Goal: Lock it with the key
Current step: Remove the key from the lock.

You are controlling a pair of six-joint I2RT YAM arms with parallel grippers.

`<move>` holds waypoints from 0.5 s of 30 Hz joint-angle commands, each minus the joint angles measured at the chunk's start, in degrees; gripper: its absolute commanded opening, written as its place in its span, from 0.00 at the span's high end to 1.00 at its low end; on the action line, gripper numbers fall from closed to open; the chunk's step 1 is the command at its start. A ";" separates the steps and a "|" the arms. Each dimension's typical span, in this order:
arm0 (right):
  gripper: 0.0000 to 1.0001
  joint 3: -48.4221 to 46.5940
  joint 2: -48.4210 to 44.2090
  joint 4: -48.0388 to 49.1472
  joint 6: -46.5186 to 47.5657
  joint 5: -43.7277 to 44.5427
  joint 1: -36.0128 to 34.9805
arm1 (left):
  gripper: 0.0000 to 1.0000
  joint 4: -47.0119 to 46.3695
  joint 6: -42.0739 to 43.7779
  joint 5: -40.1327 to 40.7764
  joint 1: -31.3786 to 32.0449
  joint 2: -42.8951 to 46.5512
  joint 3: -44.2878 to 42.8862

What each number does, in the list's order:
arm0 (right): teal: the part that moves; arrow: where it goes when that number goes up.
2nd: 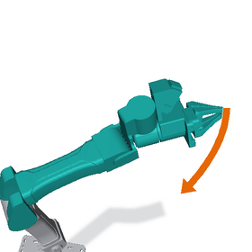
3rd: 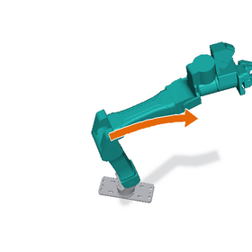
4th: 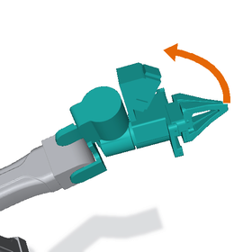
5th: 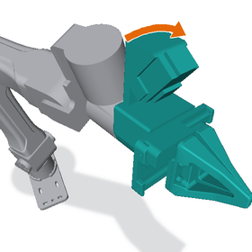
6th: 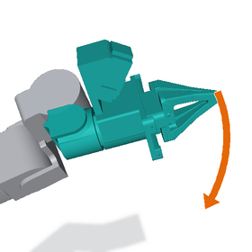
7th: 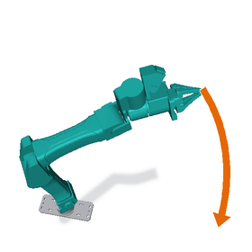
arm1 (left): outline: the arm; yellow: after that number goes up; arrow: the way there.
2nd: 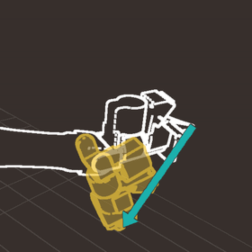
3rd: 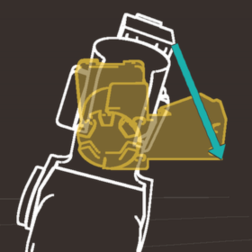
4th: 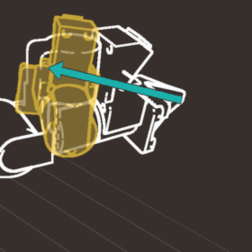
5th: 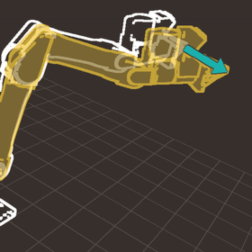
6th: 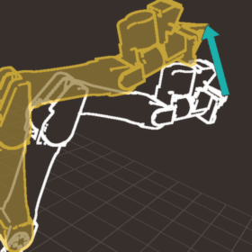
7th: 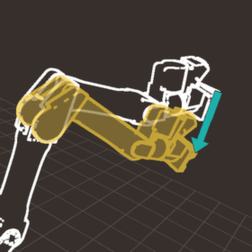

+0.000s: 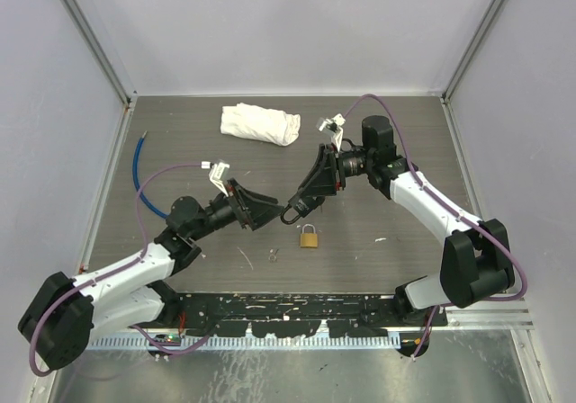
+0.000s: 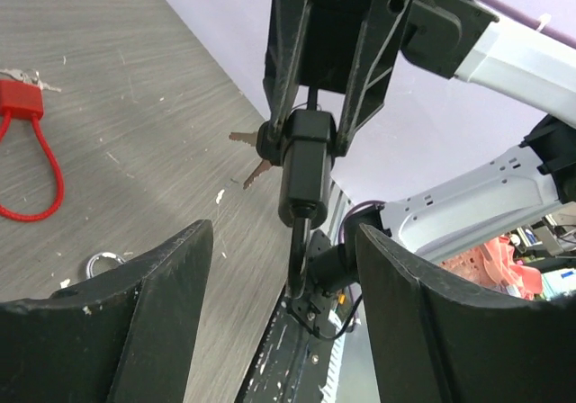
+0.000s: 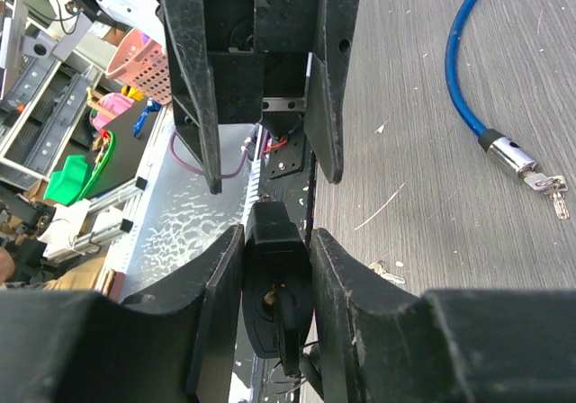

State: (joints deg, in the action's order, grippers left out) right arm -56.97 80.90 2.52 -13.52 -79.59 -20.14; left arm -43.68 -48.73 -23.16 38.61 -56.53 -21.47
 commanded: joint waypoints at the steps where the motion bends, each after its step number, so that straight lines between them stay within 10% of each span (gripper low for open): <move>1: 0.99 -1.11 -2.02 2.34 -1.06 -1.79 -0.15 | 0.35 -5.01 -0.83 -3.63 -0.06 -2.55 -1.38; 10: 0.99 -1.03 -0.75 2.25 -0.99 -0.47 -0.06 | 0.39 -7.40 -1.34 -3.60 2.35 -6.23 -1.29; 15: 0.99 -0.85 -0.55 2.21 -0.74 -0.45 -0.07 | 0.62 -8.71 -1.59 -6.07 3.21 -10.79 -4.45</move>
State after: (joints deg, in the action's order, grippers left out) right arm -56.80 81.06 2.52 -13.50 -78.52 -20.14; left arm -47.09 -50.24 -26.70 41.30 -65.12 -22.13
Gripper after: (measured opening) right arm 0.388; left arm 0.467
